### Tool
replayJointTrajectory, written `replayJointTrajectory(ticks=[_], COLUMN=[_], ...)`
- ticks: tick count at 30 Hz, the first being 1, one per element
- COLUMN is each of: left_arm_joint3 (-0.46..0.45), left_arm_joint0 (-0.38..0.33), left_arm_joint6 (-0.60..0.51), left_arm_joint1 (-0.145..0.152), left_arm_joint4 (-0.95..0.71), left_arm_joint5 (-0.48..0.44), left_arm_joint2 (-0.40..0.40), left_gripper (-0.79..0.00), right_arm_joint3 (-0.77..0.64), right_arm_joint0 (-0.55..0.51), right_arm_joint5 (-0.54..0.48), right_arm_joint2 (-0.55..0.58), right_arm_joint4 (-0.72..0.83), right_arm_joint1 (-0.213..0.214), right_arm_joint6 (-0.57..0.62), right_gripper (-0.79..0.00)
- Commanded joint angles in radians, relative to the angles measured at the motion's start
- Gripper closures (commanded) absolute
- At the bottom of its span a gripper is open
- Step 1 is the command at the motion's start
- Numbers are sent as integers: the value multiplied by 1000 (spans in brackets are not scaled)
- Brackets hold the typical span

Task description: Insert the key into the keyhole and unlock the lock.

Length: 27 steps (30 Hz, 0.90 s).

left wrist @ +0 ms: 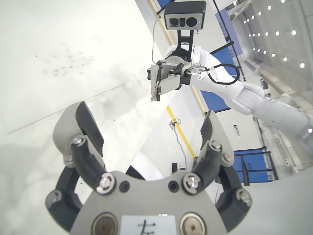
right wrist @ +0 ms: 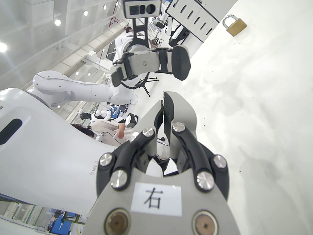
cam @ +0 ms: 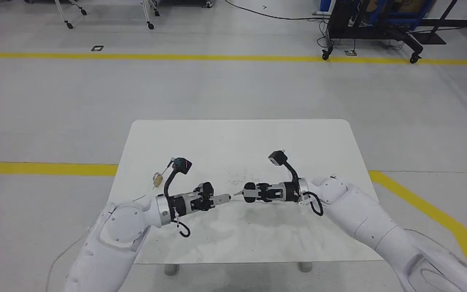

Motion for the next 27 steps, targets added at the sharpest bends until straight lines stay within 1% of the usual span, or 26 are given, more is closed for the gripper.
replayJointTrajectory(ticks=[1,3,4,6,7,8,9,11,13,14,17,18,19,20,21,22,25,27], left_arm_joint3=[-45,-77,-97,-135,-148,-146,-120,-43,35,72,169,199,228,255,284,308,370,394], left_arm_joint0=[28,59,75,108,127,144,151,134,98,76,9,-10,-26,-43,-58,-75,-116,-133], left_arm_joint6=[8,6,-1,-10,-18,-31,-41,-64,-74,-78,-68,-49,-35,-24,-18,-12,17,36], left_arm_joint1=[13,27,34,45,49,53,57,65,68,67,64,62,60,58,57,56,53,52], left_arm_joint4=[48,111,169,295,354,369,357,396,456,477,582,602,616,623,630,643,666,685], left_arm_joint5=[-10,-7,-6,-16,-53,-114,-169,-229,-236,-240,-224,-219,-216,-216,-214,-212,-206,-203], left_arm_joint2=[-97,-195,-240,-308,-323,-329,-343,-368,-345,-319,-236,-213,-193,-176,-162,-149,-121,-109], left_gripper=[-785,-785,-785,-785,-785,-785,-785,-785,-785,-767,-671,-650,-588,-570,-566,-533,-480,-403], right_arm_joint3=[0,0,0,0,0,0,0,0,0,0,0,0,0,0,0,0,0,0], right_arm_joint0=[0,0,0,0,0,0,0,0,0,0,0,0,0,0,0,0,0,0], right_arm_joint5=[0,0,0,0,0,0,0,0,0,0,0,0,0,0,0,0,0,0], right_arm_joint2=[0,0,0,0,0,0,0,0,0,0,0,0,0,0,0,0,0,0], right_arm_joint4=[0,0,0,0,0,0,0,0,0,0,0,0,0,0,0,0,0,0], right_arm_joint1=[0,0,0,0,0,0,0,0,0,0,0,0,0,0,0,0,0,0], right_arm_joint6=[0,0,0,0,0,0,0,0,0,0,0,0,0,0,0,0,0,0], right_gripper=[0,0,0,0,0,0,0,0,0,0,0,0,0,0,0,0,0,0])
